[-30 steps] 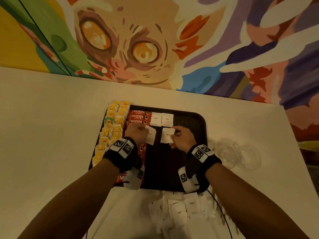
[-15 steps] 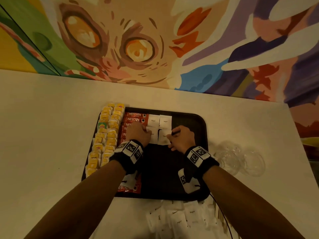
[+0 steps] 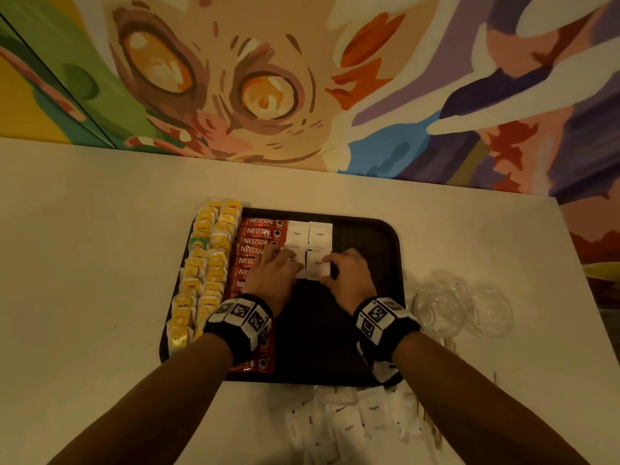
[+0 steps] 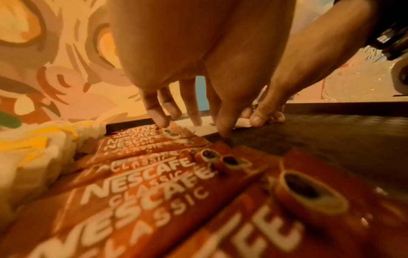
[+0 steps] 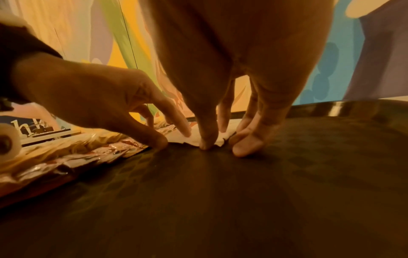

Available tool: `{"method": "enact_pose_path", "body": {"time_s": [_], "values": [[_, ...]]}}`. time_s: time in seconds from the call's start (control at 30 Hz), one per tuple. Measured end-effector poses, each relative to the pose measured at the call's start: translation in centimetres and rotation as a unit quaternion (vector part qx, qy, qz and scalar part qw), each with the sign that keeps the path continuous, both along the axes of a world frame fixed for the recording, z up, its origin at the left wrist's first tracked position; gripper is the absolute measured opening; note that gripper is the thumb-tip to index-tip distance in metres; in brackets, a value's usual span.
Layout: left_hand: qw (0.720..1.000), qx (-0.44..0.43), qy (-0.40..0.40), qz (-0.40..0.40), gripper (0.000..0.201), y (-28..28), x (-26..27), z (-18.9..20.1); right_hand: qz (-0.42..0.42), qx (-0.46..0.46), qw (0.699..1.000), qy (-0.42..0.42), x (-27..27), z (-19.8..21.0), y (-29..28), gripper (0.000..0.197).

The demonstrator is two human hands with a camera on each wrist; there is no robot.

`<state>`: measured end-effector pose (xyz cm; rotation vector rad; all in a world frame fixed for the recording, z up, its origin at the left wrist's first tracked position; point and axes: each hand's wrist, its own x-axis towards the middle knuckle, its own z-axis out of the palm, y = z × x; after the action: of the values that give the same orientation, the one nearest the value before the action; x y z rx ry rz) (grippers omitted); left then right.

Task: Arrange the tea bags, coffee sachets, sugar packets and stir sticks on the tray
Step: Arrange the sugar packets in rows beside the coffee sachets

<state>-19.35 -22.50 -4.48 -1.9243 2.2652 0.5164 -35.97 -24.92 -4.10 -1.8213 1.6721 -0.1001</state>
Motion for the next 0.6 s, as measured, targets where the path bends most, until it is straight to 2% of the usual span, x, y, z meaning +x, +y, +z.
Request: {"method": "enact_pose_path", "body": {"time_s": [0.27, 0.43, 0.6], "values": [[0.999, -0.015, 0.038, -0.009, 0.049, 0.3, 0.2, 0.2, -0.001, 0.006, 1.000, -0.030, -0.2, 0.1, 0.3, 0.043], [0.983, -0.106, 0.151, 0.022, 0.033, 2.3, -0.1, 1.6, 0.001, -0.046, 0.996, -0.072, -1.8, 1.1, 2.6, 0.024], [0.976, -0.082, 0.202, 0.019, 0.024, 6.1, -0.8, 3.3, 0.054, -0.031, 0.993, -0.105, -4.9, 1.7, 7.0, 0.015]]}}
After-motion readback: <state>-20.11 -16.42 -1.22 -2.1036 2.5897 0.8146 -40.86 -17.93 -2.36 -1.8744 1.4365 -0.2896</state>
